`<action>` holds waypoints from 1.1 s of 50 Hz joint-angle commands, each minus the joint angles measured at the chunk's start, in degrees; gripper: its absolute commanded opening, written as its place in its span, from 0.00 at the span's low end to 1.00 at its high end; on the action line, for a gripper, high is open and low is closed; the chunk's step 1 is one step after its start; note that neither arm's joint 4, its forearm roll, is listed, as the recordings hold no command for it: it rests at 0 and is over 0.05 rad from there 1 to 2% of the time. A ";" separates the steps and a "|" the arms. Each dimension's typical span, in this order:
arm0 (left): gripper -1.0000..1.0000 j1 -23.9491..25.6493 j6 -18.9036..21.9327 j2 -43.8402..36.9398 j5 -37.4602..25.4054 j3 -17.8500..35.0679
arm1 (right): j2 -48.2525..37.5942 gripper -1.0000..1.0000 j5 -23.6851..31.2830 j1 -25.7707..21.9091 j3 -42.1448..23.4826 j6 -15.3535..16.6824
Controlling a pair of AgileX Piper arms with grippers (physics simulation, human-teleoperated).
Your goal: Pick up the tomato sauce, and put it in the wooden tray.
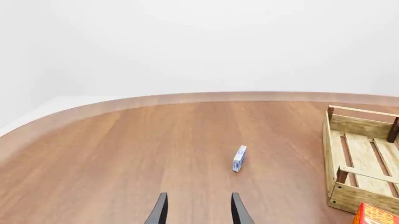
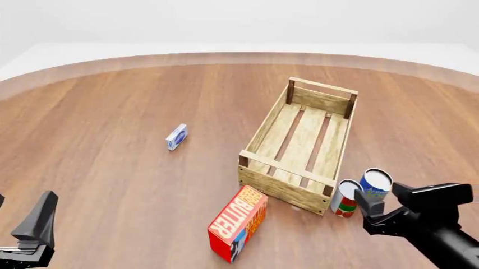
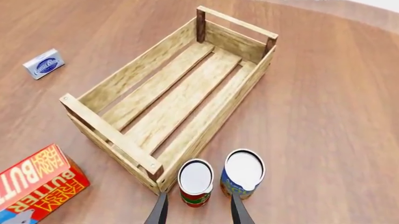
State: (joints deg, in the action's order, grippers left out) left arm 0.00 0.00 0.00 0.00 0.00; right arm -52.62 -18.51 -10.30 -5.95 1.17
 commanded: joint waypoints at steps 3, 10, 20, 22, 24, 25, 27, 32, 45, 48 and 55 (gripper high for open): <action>1.00 0.00 0.00 0.00 0.00 0.00 | -3.80 1.00 -3.58 -0.19 0.56 -0.22; 1.00 0.00 0.00 0.00 0.00 0.00 | -4.83 1.00 -5.71 0.20 1.58 -0.76; 1.00 0.00 0.00 0.00 0.00 0.00 | -6.03 1.00 -6.36 0.00 1.24 -0.62; 1.00 0.00 0.00 0.00 0.00 0.00 | -7.07 1.00 -7.32 0.11 1.45 -0.60; 1.00 0.00 0.00 0.00 0.00 0.00 | -7.18 1.00 -7.28 0.04 1.29 -0.58; 1.00 0.00 0.00 0.00 0.00 0.00 | -7.56 1.00 -7.46 -0.06 1.18 -0.54; 1.00 0.00 0.00 0.00 0.00 0.00 | -8.38 1.00 -8.07 -0.22 1.13 -0.54; 1.00 0.00 0.00 0.00 0.00 0.00 | -9.34 1.00 -8.82 -0.21 0.98 -0.60; 1.00 0.00 0.00 0.00 0.00 0.00 | -13.43 1.00 -12.49 -0.48 1.18 -0.80; 1.00 0.00 0.00 0.00 0.00 0.00 | -15.18 1.00 -14.23 -0.36 1.46 -0.83; 1.00 0.00 0.00 0.00 0.00 0.00 | -16.71 1.00 -15.45 -0.44 1.30 -1.11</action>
State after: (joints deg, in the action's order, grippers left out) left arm 0.00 0.00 0.00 0.00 0.00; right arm -66.62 -31.60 -10.70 -4.69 0.28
